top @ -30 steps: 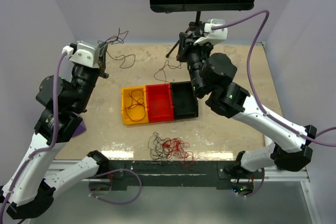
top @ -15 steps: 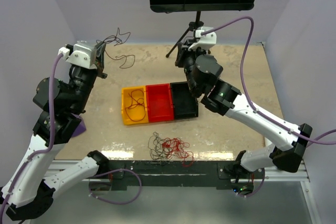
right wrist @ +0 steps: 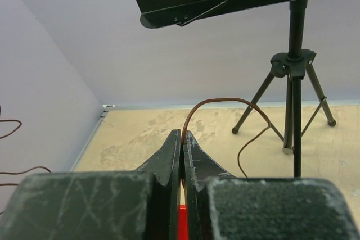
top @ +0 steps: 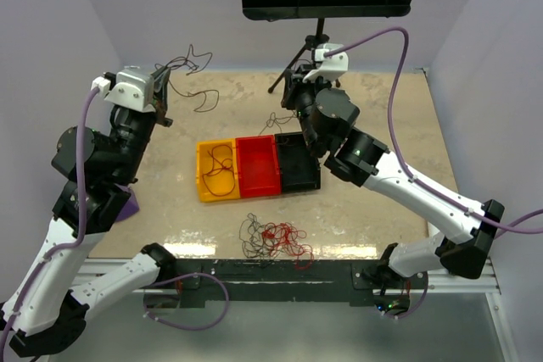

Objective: Untangle the cables

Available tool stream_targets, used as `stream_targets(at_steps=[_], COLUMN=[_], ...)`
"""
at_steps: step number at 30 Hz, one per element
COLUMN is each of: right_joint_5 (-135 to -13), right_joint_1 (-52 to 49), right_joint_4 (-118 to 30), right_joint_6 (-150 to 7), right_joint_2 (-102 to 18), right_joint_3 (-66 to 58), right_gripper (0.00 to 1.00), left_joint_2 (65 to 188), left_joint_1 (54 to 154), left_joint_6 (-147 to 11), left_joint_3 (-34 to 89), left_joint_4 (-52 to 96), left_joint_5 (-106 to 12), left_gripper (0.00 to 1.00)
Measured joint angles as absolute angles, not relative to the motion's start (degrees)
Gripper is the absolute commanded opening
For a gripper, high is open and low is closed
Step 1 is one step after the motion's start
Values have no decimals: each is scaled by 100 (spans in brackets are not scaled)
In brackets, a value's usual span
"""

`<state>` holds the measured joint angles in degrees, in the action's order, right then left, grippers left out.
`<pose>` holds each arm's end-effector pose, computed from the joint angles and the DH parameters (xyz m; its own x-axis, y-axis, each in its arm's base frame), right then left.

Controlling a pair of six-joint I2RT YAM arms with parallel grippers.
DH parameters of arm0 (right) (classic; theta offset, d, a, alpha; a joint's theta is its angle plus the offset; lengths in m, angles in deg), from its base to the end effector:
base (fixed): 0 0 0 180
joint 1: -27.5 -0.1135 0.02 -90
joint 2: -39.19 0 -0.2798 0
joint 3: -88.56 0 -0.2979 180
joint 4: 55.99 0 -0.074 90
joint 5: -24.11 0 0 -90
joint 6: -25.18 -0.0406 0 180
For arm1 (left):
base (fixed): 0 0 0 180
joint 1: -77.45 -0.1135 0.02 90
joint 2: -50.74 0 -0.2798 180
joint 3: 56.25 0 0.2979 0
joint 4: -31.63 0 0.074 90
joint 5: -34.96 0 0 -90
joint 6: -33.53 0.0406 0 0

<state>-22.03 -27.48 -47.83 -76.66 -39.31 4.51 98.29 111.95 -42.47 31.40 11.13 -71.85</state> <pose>0.2241 0.2708 0.4937 0.0500 0.3292 -0.9429 -0.2129 0.9259 0.3120 0.1429 -0.0840 0.5497 0.3451 0.0438 -0.9375 0.2414 0.9612 0.1338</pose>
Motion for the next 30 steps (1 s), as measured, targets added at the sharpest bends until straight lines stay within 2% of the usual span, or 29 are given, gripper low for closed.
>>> stream_targets(at_steps=[30], right_joint_5=[-2620], right_joint_1=[-2149], right_joint_4=[-4831], right_joint_6=[-8037], right_joint_2=[-4137], right_joint_3=[-574], right_gripper=[0], left_joint_2=[9695], left_joint_1=[11195], left_joint_6=[-4240], left_joint_3=[3046], left_joint_4=[1224], left_joint_5=[-7065], left_gripper=[0])
